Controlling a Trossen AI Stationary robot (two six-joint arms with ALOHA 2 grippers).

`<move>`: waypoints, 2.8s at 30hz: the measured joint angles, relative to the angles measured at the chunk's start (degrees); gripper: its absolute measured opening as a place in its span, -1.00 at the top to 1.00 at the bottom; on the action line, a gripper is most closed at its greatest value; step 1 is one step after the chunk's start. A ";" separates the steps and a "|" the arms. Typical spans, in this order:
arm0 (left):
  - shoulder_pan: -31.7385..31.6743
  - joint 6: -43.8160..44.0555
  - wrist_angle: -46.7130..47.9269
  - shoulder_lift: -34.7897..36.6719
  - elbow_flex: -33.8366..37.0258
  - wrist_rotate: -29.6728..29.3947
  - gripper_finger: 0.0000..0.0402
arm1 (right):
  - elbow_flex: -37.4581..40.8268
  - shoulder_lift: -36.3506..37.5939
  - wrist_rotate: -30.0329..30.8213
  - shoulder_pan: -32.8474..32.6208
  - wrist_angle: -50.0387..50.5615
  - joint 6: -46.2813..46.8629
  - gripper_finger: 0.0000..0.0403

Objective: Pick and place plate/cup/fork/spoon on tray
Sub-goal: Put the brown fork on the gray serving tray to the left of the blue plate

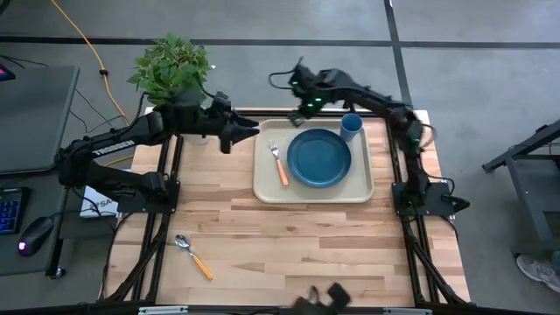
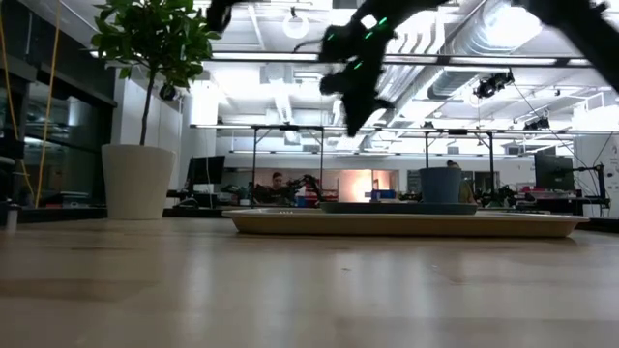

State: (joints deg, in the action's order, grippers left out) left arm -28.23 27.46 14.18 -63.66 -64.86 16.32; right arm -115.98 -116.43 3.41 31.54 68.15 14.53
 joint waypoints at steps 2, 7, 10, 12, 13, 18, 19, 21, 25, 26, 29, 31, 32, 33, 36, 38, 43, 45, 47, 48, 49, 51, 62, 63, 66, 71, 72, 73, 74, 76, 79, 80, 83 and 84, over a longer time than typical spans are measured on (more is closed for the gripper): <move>-0.32 0.26 4.83 -1.71 0.04 -3.17 0.09 | 7.64 7.32 0.60 0.41 -2.91 0.64 1.00; -1.25 -3.62 17.41 -11.09 -4.38 -5.03 0.09 | 30.82 28.61 -2.49 0.05 -16.67 7.79 1.00; -1.22 -10.39 25.09 -21.31 -10.04 -6.60 0.13 | 43.44 39.03 -5.36 -1.85 -27.50 12.35 1.00; -1.18 -15.58 30.61 -28.51 -14.55 -10.82 0.22 | 50.14 45.03 -6.40 -3.24 -33.06 15.28 1.00; -1.24 -18.04 33.63 -31.78 -16.43 -13.69 0.30 | 52.99 47.62 -6.48 -3.85 -35.13 17.21 1.00; -3.39 -25.89 39.99 -45.01 -20.75 -21.57 0.87 | 63.66 56.72 -5.37 -7.24 -41.13 24.68 1.00; -4.09 -26.57 39.31 -46.72 -20.85 -21.52 0.93 | 65.15 57.92 -5.34 -7.99 -42.18 25.78 1.00; -5.25 -27.35 37.98 -49.87 -20.85 -21.52 0.94 | 67.70 59.38 -5.30 -9.37 -44.24 27.20 1.00; -7.09 -28.83 34.14 -54.70 -20.85 -20.70 0.99 | 69.90 59.88 -4.99 -12.17 -49.67 27.60 1.00; -7.42 -29.22 33.00 -55.47 -20.87 -20.26 0.99 | 69.98 59.58 -5.03 -12.73 -50.55 27.59 1.00; -7.98 -29.27 31.95 -56.60 -20.85 -20.02 1.00 | 70.00 58.68 -5.08 -14.03 -53.49 27.49 1.00; -7.95 -28.80 30.67 -56.61 -20.85 -19.98 1.00 | 69.98 58.47 -5.08 -14.45 -55.40 27.49 1.00; -7.93 -29.10 30.02 -56.59 -20.85 -19.98 1.00 | 69.98 58.28 -5.08 -14.58 -56.12 27.47 1.00; -7.91 -29.54 29.46 -56.59 -20.85 -19.96 1.00 | 69.98 58.17 -5.08 -14.66 -56.26 27.49 1.00; -7.89 -31.08 28.59 -56.59 -20.85 -19.90 1.00 | 70.00 58.19 -5.08 -14.66 -56.99 27.48 1.00; -7.91 -32.43 28.09 -56.79 -20.85 -19.94 1.00 | 70.00 58.19 -5.08 -14.64 -56.89 27.48 1.00; -8.17 -32.63 24.90 -56.96 -20.85 -19.74 1.00 | 70.00 58.19 -4.13 -14.63 -56.88 27.49 1.00; -8.17 -32.81 23.17 -56.96 -20.85 -18.46 1.00 | 69.98 58.19 -3.67 -14.63 -56.88 27.95 1.00; -8.17 -32.83 21.40 -56.96 -20.85 -17.28 1.00 | 69.99 58.19 -3.62 -14.63 -56.94 28.03 1.00; -8.15 -32.98 20.55 -56.96 -20.85 -16.86 1.00 | 70.00 58.19 -3.61 -14.63 -57.05 28.03 1.00; -8.15 -33.25 19.68 -56.96 -20.85 -16.55 1.00 | 69.99 58.19 -3.62 -14.63 -57.10 28.02 1.00; -8.13 -33.65 17.99 -56.96 -20.85 -16.00 1.00 | 69.99 58.19 -3.58 -14.63 -57.27 27.97 1.00; -8.80 -34.41 21.03 -53.44 -23.28 -16.75 1.00 | 69.98 58.19 -3.55 -14.63 -58.13 25.45 1.00; -9.34 -35.46 21.90 -52.70 -23.79 -17.10 1.00 | 69.98 58.19 -3.55 -14.63 -58.13 25.31 1.00; -11.33 -36.03 25.24 -52.96 -24.44 -17.28 1.00 | 69.98 58.19 -3.55 -14.61 -58.15 24.47 1.00; -13.00 -35.16 30.44 -55.88 -24.37 -15.21 1.00 | 69.98 58.19 -3.55 -14.61 -58.13 24.03 1.00; -12.96 -35.16 31.16 -56.63 -24.37 -15.19 1.00 | 69.98 58.19 -3.56 -14.61 -58.13 24.03 1.00; -12.83 -35.16 31.80 -57.23 -24.35 -15.13 1.00 | 69.98 58.19 -3.55 -14.61 -58.17 24.03 1.00; -12.64 -35.12 31.91 -57.71 -24.33 -14.70 1.00 | 69.98 58.19 -3.56 -14.61 -58.17 24.02 1.00; -12.45 -35.07 31.49 -58.04 -24.34 -12.92 1.00 | 69.98 58.19 -3.57 -14.61 -58.15 24.03 1.00; -11.84 -34.20 30.10 -58.80 -24.38 -11.00 1.00 | 69.98 58.19 -3.58 -14.61 -58.14 24.03 1.00; -11.64 -34.11 29.89 -58.90 -24.33 -10.95 1.00 | 69.98 58.19 -3.58 -14.61 -58.16 24.04 1.00; -11.02 -34.11 27.20 -58.88 -24.41 -10.93 1.00 | 69.98 58.19 -3.58 -14.61 -58.16 24.05 1.00; -10.87 -34.11 26.82 -58.88 -24.40 -10.93 1.00 | 69.98 58.19 -3.58 -14.61 -58.21 24.03 1.00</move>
State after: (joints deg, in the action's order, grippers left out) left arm -39.10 -6.66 41.00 -122.54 -89.26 5.39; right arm -46.00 -58.24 -0.16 16.93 9.94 38.57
